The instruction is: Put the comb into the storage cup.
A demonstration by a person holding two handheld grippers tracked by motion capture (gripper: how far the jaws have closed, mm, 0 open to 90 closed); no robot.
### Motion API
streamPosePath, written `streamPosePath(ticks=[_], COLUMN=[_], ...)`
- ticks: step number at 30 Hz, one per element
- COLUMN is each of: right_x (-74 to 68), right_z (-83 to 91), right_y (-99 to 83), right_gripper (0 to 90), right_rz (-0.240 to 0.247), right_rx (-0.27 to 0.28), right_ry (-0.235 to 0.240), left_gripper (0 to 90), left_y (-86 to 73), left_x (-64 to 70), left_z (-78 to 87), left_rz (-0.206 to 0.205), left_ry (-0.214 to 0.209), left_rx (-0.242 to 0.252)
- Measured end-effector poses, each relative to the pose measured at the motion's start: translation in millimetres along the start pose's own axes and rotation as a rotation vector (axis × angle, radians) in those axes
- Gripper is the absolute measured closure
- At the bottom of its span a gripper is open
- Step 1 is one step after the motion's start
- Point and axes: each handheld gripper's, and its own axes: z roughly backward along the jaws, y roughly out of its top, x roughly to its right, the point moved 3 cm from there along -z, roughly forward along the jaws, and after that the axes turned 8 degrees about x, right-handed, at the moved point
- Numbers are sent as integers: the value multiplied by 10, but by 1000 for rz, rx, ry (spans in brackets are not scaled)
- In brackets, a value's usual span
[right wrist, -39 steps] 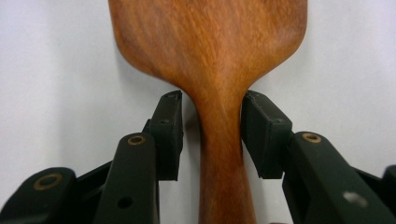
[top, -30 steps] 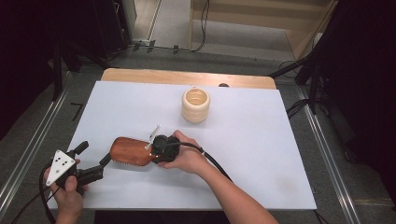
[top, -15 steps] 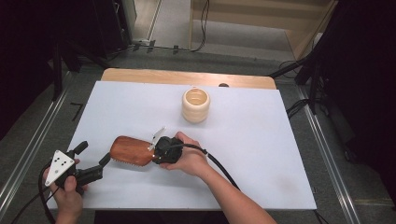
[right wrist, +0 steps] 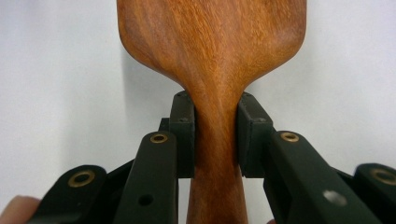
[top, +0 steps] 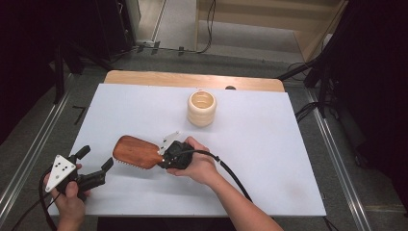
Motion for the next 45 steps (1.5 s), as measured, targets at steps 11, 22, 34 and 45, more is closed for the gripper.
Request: streamPosePath(ticks=[11, 22, 34, 45], right_x=[1, -26, -20, -13], right_z=[178, 372, 674, 952], right_y=[-69, -106, -160, -282], right_gripper=[700, 700, 700, 700], right_rz=[-34, -50, -53, -78], right_rx=[83, 150, 231, 317], right_ry=[-48, -96, -159, -228], left_gripper=[102, 102, 102, 102], left_y=[18, 92, 246, 480], left_x=[20, 107, 317, 629], left_z=[-10, -35, -126, -335], left_rz=[-7, 21, 27, 26], left_ry=[-14, -48, -103, -180], left_rx=[2, -1, 16, 23])
